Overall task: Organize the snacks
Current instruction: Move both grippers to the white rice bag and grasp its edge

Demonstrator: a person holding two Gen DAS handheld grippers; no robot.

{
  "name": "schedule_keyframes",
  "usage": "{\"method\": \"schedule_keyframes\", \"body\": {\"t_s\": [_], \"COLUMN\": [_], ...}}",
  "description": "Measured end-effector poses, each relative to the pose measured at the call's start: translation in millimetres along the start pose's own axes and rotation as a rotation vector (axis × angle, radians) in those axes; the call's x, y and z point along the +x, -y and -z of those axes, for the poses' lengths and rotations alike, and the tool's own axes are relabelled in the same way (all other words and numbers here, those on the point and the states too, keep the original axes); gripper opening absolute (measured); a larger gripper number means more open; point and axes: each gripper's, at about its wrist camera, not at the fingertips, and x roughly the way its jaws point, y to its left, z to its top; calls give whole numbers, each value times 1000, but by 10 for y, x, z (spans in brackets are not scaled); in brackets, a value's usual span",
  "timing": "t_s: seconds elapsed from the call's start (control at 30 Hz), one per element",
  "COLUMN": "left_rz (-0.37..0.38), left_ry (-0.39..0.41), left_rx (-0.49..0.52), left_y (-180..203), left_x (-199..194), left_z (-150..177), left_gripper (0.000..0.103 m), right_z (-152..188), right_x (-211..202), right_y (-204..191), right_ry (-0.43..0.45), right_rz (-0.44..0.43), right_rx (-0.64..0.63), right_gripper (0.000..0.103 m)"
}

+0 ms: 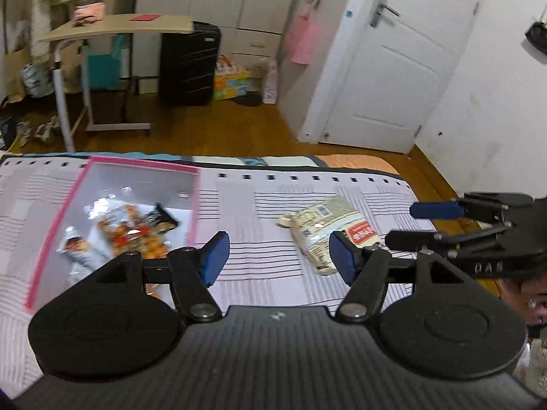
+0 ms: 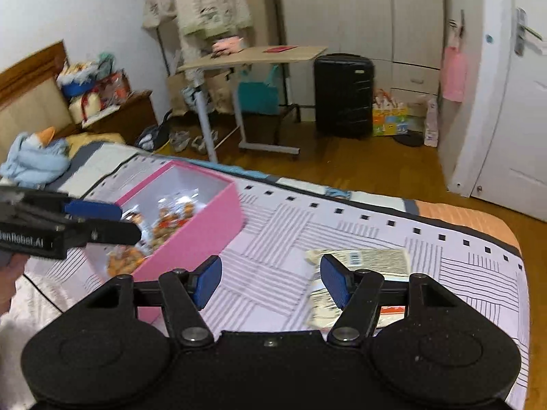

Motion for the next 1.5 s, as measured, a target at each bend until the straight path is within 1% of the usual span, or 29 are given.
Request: {"method": "schedule_keyframes", "body": {"t_s": [0.07,0.13,0.2,0.27,0.33,0.37,0.43,0.5,0.63,0.67,0.73,0.8,0.87,0.9,0.97,1.13,1.23,1.33,1.37,1.4,1.47,1.5], "left_rz": [-8,-4,-5,-8,-4,-1,-3,-19,-10,-26,-76,-86,-35,-10,35,113,139,199,219,225,232,247], "left_ry": [-9,-21,-50,-85,-113,-124,-131,-139,-175,-174,-137,-135,-155,-159,-151,-161,-160,-183,-194,-199,-195,-196], "left_rx": [8,14,14,21,14,10,6,8,-70,-88,-67,-61,-99,-119,-161,-283,-318,-332,-335,-331,-309,-305], "left_y": [109,196,261,337,402,416,483,547,518,490,469,451,400,377,332,212,183,180,174,190,220,221], "left_x": [190,407,627,888,1156,1282,1515,1742,2134,2216,2320,2432,2539,2581,2647,2827,2859,2883,2880,2886,2853,2839], "left_z": [-1,15,43,83,148,174,228,299,455,502,590,642,644,644,635,671,689,712,712,715,714,709], "left_gripper": [64,68,69,69,68,67,66,65,62,62,59,55,51,48,45,44,44,44,44,44,44,44], "right_z": [75,204,350,455,501,506,515,525,579,600,652,705,760,780,800,842,850,801,792,777,763,764], "right_x": [109,245,461,662,821,895,1010,1098,1294,1335,1450,1526,1606,1633,1686,1778,1772,1764,1736,1703,1666,1651], "right_y": [208,373,511,645,788,867,1022,1127,1252,1291,1410,1597,1765,1822,1908,1865,1801,1669,1635,1628,1589,1572], "right_ry": [31,57,6,-64,-97,-107,-118,-131,-146,-148,-150,-151,-150,-153,-154,-153,-171,-181,-186,-188,-201,-205], "right_rz": [16,67,105,131,143,140,93,72,71,73,81,74,32,3,-53,-62,-74,-58,-55,-58,-79,-83], "right_rx": [0,-14,-40,-34,-10,1,46,86,57,45,53,127,227,264,326,327,298,222,202,191,179,174], "right_gripper": [79,81,80,80,80,80,80,80,80,80,80,80,80,80,81,85,85,80,75,69,63,62]}}
